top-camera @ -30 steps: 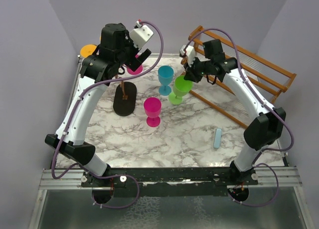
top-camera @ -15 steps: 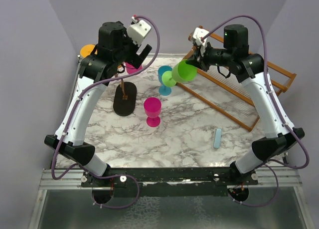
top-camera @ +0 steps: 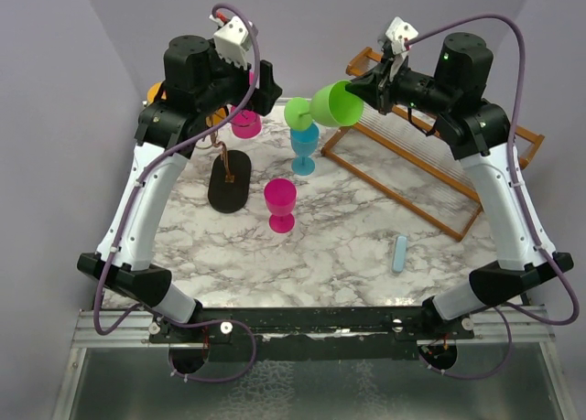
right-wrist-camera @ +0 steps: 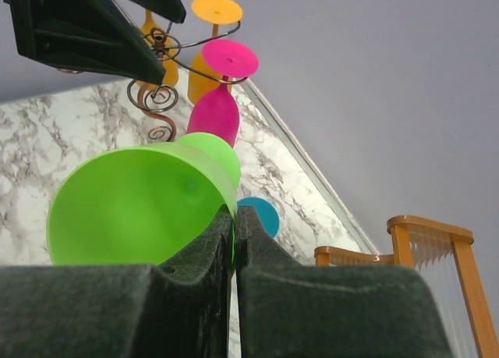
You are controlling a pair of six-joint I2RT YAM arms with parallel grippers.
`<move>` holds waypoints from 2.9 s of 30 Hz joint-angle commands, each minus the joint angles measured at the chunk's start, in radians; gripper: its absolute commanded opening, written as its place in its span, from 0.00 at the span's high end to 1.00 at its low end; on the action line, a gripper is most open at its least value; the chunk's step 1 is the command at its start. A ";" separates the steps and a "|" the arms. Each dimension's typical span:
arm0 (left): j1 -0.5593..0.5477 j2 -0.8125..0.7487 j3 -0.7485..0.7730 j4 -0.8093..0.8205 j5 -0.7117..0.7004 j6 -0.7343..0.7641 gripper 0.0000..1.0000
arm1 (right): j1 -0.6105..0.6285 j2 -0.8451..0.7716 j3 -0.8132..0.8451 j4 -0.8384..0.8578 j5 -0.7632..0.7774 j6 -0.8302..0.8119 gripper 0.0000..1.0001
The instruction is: Place the wine glass upside down on the wine glass rack
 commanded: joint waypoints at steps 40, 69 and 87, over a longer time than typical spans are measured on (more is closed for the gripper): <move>0.144 0.039 -0.351 0.508 0.709 -0.772 0.57 | 0.003 -0.029 0.032 0.064 -0.018 0.149 0.99; 0.167 0.028 -0.239 0.277 0.631 -0.512 1.00 | 0.002 -0.072 0.010 0.032 0.079 0.073 0.46; 0.135 -0.026 0.045 -0.235 0.175 0.234 1.00 | -0.010 -0.144 -0.005 -0.007 0.140 -0.011 0.22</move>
